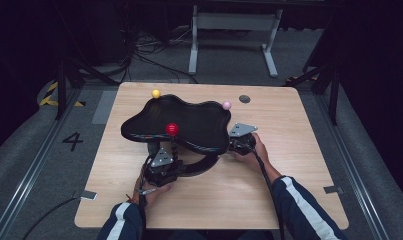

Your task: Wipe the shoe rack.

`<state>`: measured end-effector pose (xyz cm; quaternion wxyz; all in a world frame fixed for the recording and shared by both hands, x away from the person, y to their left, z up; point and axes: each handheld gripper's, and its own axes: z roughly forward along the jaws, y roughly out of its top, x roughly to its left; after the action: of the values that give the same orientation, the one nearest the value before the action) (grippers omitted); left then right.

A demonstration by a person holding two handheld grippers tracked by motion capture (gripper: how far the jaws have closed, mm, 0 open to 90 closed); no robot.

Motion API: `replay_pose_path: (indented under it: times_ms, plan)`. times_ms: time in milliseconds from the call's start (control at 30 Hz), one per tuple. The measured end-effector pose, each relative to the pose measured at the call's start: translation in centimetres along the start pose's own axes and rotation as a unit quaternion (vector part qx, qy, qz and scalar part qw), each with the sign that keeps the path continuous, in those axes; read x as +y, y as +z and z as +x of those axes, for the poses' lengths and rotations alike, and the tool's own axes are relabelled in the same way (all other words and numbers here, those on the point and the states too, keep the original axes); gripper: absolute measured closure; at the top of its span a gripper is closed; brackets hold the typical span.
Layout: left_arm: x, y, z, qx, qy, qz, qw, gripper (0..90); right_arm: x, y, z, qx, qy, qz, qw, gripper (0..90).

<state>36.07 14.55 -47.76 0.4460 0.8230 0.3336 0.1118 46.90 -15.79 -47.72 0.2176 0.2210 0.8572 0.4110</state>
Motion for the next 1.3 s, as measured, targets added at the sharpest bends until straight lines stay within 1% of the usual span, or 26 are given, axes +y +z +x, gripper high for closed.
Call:
replay_pose_path:
  times_ms: [67, 133, 200, 233, 267, 300, 333, 367, 433, 500, 533, 600, 633, 667, 700, 733, 800, 833, 900, 1033, 1067, 1133, 1167, 1200, 1233, 1300]
  plan:
    - [0.0, 0.0, 0.0, -0.001, 0.001, -0.002, 1.0000, 72.0, 0.2, -0.1, 0.6, 0.010, -0.012, 0.002, 0.9999, 76.7]
    - [0.0, 0.0, 0.0, -0.002, 0.000, 0.000, 1.0000, 71.9, 0.3, -0.2, 1.2, 0.029, -0.020, -0.001, 0.9994, 76.9]
    - [0.1, -0.1, 0.1, 0.000, 0.002, 0.008, 1.0000, 71.9, 0.4, -0.3, 1.7, 0.036, -0.030, -0.001, 0.9989, 76.9]
    - [0.0, 0.0, 0.1, 0.000, 0.000, 0.002, 1.0000, 71.9, 0.4, -0.3, 1.9, 0.043, -0.032, -0.001, 0.9986, 76.9]
    - [0.0, 0.0, 0.1, 0.000, 0.000, 0.002, 1.0000, 71.9, 0.4, -0.3, 1.9, 0.043, -0.032, -0.001, 0.9986, 76.9]
    - [0.0, 0.0, 0.1, -0.001, 0.001, 0.004, 1.0000, 71.9, 0.5, -0.4, 2.2, 0.054, -0.025, -0.002, 0.9982, 76.9]
    - [0.0, 0.0, 0.1, -0.001, 0.001, 0.001, 1.0000, 71.9, 0.5, -0.4, 2.5, 0.059, -0.028, -0.005, 0.9979, 77.1]
    - [0.0, 0.1, 0.1, -0.001, 0.000, -0.003, 1.0000, 71.9, 0.5, -0.5, 3.0, 0.063, -0.032, -0.008, 0.9975, 77.2]
    - [0.0, 0.0, 0.1, 0.000, 0.000, 0.000, 1.0000, 71.9, 0.6, -0.6, 3.8, 0.079, -0.039, -0.011, 0.9961, 77.1]
    - [0.0, 0.0, 0.1, 0.000, 0.002, 0.004, 1.0000, 71.9, 0.8, -0.7, 4.7, 0.087, -0.047, -0.014, 0.9950, 77.0]
    - [0.0, 0.1, 0.1, -0.001, 0.000, -0.002, 1.0000, 71.9, 1.0, -0.7, 5.4, 0.101, -0.049, -0.015, 0.9935, 77.0]
    - [0.1, -0.1, 0.1, -0.003, 0.001, 0.007, 1.0000, 71.8, 1.3, -0.7, 6.7, 0.104, -0.063, -0.015, 0.9925, 77.0]
    - [0.0, -0.1, 0.1, -0.002, 0.002, 0.005, 1.0000, 71.8, 1.4, -0.6, 7.1, 0.107, -0.069, -0.017, 0.9916, 77.2]
    - [0.0, 0.0, 0.0, -0.002, 0.001, -0.001, 1.0000, 71.8, 1.6, -0.6, 7.5, 0.104, -0.075, -0.016, 0.9917, 77.2]
    - [0.0, 0.0, 0.0, -0.002, 0.001, 0.000, 1.0000, 71.8, 1.6, -0.5, 7.6, 0.091, -0.082, -0.015, 0.9924, 77.2]
    - [0.0, 0.0, 0.0, -0.001, 0.001, 0.000, 1.0000, 71.7, 1.6, -0.5, 7.6, 0.097, -0.075, -0.019, 0.9923, 77.3]
    - [0.0, 0.0, 0.0, -0.002, 0.002, 0.001, 1.0000, 71.7, 1.4, -0.4, 7.1, 0.075, -0.081, -0.019, 0.9937, 77.6]
    - [0.0, 0.0, 0.0, -0.002, 0.001, 0.001, 1.0000, 71.6, 1.3, -0.4, 6.8, 0.066, -0.078, -0.018, 0.9946, 77.6]
    - [0.0, 0.0, 0.0, -0.001, 0.002, 0.000, 1.0000, 71.5, 1.1, -0.3, 6.0, 0.051, -0.065, -0.017, 0.9964, 77.7]
    - [0.0, 0.0, 0.0, -0.002, 0.004, -0.001, 1.0000, 71.4, 0.6, -0.1, 4.0, 0.020, -0.044, -0.014, 0.9987, 77.9]
    - [0.0, 0.0, 0.1, -0.002, 0.005, -0.002, 1.0000, 71.3, 0.4, 0.0, 3.3, 0.017, -0.029, -0.014, 0.9993, 77.9]
    - [0.0, 0.0, 0.1, -0.002, 0.004, -0.001, 1.0000, 71.2, 0.3, 0.1, 2.4, -0.006, -0.023, -0.009, 0.9997, 78.0]
    - [0.0, 0.0, 0.1, -0.002, 0.004, -0.001, 1.0000, 71.2, 0.3, 0.2, 2.0, -0.015, -0.018, -0.004, 0.9997, 78.0]
    - [0.0, 0.0, 0.1, -0.003, 0.002, 0.002, 1.0000, 71.2, 0.3, 0.2, 2.0, -0.015, -0.018, -0.004, 0.9997, 78.0]
    - [0.0, 0.0, 0.1, -0.003, 0.003, 0.000, 1.0000, 71.2, 0.3, 0.3, 1.5, -0.030, -0.013, -0.001, 0.9995, 78.1]
    - [0.0, 0.0, 0.1, -0.003, 0.004, 0.000, 1.0000, 71.2, 0.0, 0.4, 0.7, -0.044, -0.008, -0.003, 0.9990, 78.1]
